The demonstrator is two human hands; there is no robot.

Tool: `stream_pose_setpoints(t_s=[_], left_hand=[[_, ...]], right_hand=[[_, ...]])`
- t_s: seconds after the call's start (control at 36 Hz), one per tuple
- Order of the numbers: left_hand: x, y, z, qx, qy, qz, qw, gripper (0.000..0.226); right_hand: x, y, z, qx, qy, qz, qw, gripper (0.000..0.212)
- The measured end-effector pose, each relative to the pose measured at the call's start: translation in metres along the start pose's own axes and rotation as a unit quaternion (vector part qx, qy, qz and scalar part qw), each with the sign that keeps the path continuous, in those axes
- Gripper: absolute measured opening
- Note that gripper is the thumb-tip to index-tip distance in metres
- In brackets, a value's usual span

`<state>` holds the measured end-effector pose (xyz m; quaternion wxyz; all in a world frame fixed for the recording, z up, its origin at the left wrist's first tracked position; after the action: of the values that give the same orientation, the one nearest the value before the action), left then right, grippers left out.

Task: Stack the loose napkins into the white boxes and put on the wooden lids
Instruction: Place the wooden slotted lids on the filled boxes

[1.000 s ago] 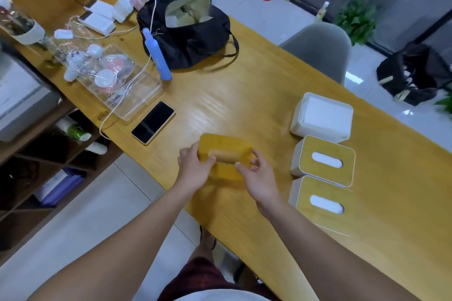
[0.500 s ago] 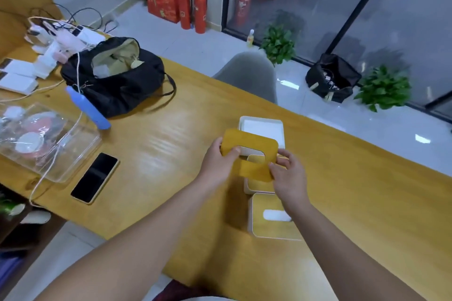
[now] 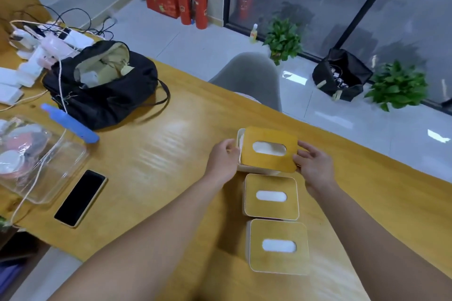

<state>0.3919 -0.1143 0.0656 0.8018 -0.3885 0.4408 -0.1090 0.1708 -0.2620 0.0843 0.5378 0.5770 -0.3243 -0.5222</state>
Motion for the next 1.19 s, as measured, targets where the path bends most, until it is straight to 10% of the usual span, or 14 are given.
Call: stream_pose_setpoints(t_s=[0.81, 1.19], left_hand=[[0.022, 0.011, -0.029, 0.194, -0.101, -0.099, 0.971, 0.017], [0.022, 0.012, -0.035, 0.317, -0.161, -0.178, 0.918, 0.019]], right_hand=[[0.034, -0.026, -0.009, -0.154, 0.011, 0.088, 0.984, 0.039], [0.033, -0.042, -0.016, -0.400, 0.074, 0.220, 0.886, 0.044]])
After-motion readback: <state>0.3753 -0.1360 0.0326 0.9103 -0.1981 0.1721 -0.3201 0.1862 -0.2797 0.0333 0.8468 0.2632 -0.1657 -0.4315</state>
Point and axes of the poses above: each hand's wrist, its own x-axis towards the middle knuckle, its own z-axis out of the back of the hand, y = z × x, the point moved 4 cm from there along x, towards the middle knuckle, and after that the axes turned 14 degrees about z, right-handed, at the moved point
